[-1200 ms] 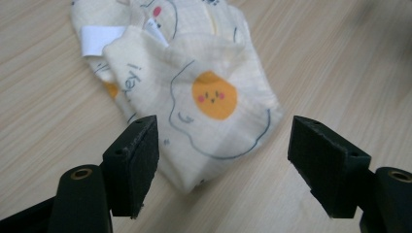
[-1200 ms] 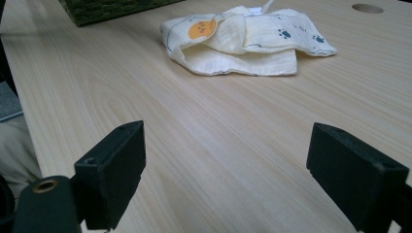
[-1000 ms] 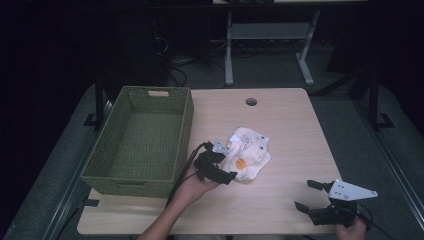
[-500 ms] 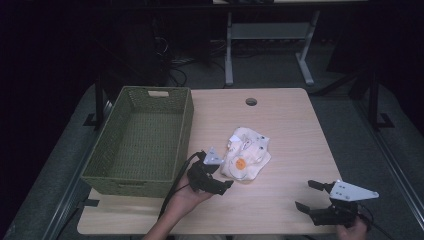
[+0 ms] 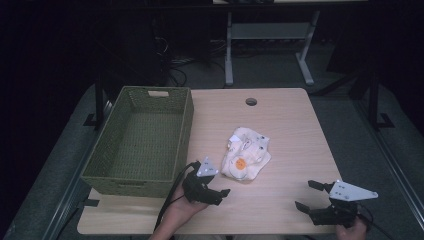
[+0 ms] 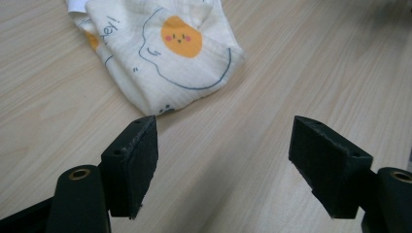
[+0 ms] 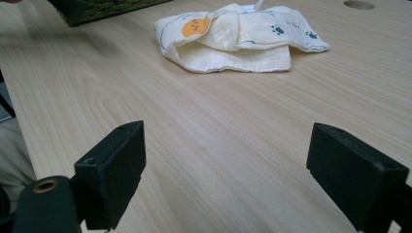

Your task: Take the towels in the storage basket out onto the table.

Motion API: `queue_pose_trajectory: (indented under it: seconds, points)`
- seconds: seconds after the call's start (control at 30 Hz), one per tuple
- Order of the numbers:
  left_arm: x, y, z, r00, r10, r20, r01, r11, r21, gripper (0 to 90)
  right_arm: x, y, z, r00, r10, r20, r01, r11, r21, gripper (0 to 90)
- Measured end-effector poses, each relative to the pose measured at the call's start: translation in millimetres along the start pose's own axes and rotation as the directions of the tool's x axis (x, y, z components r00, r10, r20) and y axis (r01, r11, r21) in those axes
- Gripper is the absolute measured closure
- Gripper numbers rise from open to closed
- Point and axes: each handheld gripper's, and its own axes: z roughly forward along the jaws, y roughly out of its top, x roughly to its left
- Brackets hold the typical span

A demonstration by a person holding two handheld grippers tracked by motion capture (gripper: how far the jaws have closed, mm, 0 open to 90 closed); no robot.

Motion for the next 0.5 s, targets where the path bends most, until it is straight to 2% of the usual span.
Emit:
queue_pose_trajectory:
  seconds: [0.1,0.2,0.3,0.5]
  points:
    - [0.5,-3.5,-0.4,0.9999,-0.011,0.007,0.011,0.9999,-0.011,26.4,0.4,0.1,1.0,1.0000,-0.003,0.001,0.003,1.0000,0.007,13.8]
    - [0.0,-7.4,-1.6,1.0000,-0.002,0.008,0.002,0.9999,-0.015,26.3,1.2,0.0,0.9,1.0000,-0.004,0.000,0.004,1.0000,0.006,13.8]
    - [-0.5,-12.2,-4.4,0.9999,-0.010,0.012,0.010,0.9994,-0.032,25.8,1.9,-0.4,0.4,1.0000,-0.007,-0.001,0.007,1.0000,0.006,13.8]
    - [1.9,-18.7,-7.7,1.0000,0.004,-0.006,-0.004,0.9990,-0.045,23.7,5.7,0.7,4.1,0.9994,-0.031,-0.013,0.031,0.9992,0.024,13.8]
